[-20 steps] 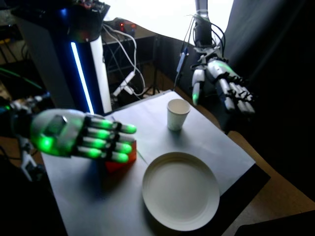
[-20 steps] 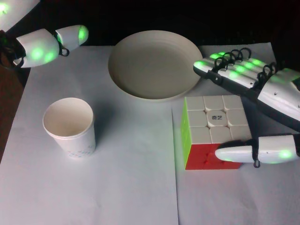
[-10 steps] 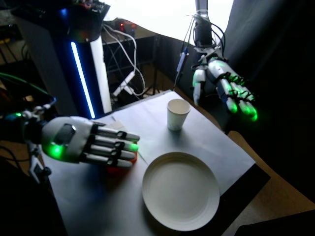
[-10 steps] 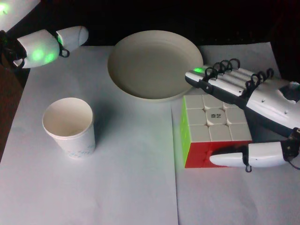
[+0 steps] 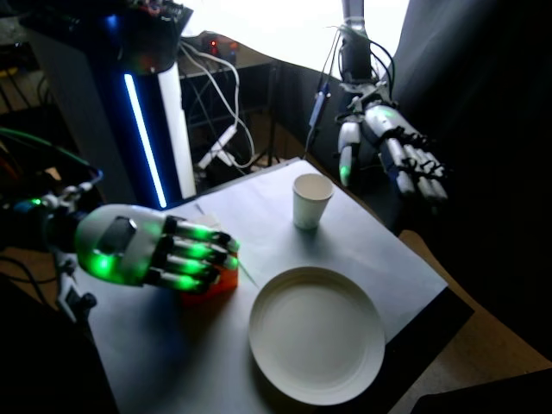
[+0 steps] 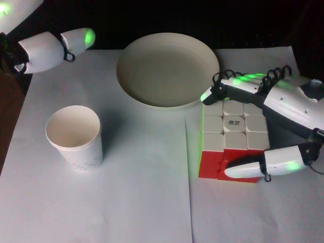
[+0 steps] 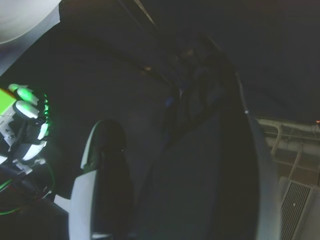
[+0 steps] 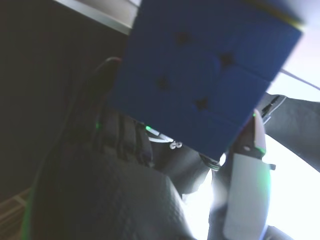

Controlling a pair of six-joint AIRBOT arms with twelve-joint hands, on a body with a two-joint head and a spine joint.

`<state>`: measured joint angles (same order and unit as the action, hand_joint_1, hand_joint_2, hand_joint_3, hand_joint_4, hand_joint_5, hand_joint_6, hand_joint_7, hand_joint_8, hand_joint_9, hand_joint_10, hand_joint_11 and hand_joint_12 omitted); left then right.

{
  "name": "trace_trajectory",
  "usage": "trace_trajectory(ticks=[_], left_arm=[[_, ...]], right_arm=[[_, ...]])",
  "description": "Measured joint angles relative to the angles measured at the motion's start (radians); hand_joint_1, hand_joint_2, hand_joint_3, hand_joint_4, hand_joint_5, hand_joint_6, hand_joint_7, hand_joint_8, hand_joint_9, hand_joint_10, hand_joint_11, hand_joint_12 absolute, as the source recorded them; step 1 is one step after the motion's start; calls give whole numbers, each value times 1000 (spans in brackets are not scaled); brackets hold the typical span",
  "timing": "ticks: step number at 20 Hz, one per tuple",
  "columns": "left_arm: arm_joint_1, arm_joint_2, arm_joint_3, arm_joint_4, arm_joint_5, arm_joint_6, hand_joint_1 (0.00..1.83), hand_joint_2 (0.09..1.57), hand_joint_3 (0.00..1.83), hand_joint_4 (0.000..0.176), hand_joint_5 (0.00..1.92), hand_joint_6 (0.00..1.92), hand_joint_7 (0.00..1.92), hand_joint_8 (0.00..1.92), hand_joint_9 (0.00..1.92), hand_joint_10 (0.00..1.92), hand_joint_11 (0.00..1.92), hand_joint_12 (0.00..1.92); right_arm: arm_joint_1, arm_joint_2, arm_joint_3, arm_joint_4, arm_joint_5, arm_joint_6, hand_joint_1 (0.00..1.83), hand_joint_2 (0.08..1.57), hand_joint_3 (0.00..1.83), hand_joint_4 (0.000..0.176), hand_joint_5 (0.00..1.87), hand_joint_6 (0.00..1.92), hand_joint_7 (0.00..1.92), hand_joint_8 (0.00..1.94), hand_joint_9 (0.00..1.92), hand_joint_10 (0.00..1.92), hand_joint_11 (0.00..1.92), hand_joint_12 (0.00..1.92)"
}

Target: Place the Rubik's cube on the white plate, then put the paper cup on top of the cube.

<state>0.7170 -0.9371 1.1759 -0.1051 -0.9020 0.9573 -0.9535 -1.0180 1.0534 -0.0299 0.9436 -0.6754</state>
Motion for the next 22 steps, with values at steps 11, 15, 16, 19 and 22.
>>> trace_trajectory(ticks=[11,15,16,19,22], left_arm=[[11,0,0,-7,-11,0,428,1373,1,87,131,0,62,0,26,4,0,470],[11,0,0,-16,-13,0,452,1366,0,69,144,2,76,2,59,7,0,681],[11,0,0,-16,-14,0,474,1361,0,86,151,4,72,1,55,3,0,641],[16,0,0,-22,-20,0,437,1370,1,65,139,1,72,1,50,3,0,533],[20,0,3,-34,-21,0,531,1349,0,76,169,5,81,1,67,5,0,571]], right_arm=[[119,18,18,-84,5,-10,1172,1121,5,0,269,1338,353,1577,347,1744,280,1921],[172,14,62,-70,18,-11,1138,1121,2,0,247,1309,338,1522,451,1850,648,1921],[196,-3,83,-67,5,-12,1088,1113,0,0,247,1345,344,1510,451,1793,614,1921],[274,-61,145,-64,-49,-13,1154,1110,0,0,277,1227,330,1363,427,1707,544,1921],[342,-134,224,-65,-116,-13,1157,1105,0,0,285,1247,433,1374,543,1665,615,1921]])
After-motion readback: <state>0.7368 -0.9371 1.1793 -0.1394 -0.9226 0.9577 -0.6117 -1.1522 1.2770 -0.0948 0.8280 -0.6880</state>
